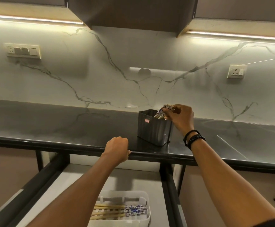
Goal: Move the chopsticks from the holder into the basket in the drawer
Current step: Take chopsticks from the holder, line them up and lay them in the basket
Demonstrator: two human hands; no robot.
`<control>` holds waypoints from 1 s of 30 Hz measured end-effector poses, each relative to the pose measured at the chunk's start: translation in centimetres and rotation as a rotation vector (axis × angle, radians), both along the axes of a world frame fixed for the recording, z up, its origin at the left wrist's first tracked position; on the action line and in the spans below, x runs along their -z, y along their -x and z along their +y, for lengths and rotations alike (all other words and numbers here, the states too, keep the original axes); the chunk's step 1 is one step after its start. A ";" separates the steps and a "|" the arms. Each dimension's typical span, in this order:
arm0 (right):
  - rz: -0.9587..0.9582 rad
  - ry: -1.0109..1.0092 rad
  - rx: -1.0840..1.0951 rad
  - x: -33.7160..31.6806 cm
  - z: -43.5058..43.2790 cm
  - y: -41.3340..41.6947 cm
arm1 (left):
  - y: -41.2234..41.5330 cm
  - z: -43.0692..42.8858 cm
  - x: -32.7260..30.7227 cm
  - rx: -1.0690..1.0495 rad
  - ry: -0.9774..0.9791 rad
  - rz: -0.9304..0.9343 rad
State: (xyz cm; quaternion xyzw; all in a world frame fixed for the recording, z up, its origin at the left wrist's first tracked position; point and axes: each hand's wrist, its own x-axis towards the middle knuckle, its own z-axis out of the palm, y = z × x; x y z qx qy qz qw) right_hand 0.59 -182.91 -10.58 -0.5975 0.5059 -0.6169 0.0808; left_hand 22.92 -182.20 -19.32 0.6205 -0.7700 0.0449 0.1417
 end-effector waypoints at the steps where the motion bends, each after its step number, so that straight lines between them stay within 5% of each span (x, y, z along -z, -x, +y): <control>1: 0.006 -0.007 -0.007 0.1 0.1 0.2 | 0.0 0.1 0.0 -0.001 -0.002 0.001; 12: -0.194 -0.131 -0.218 0.0 0.8 2.7 | 0.1 0.6 0.3 -0.008 0.010 -0.015; 21: -0.245 -0.184 -0.164 -0.1 -0.3 3.3 | 0.3 0.4 0.5 -0.033 0.030 -0.030; 30: -0.619 -0.274 -0.236 -0.6 -0.8 3.2 | 0.2 0.1 0.8 -0.018 0.055 -0.028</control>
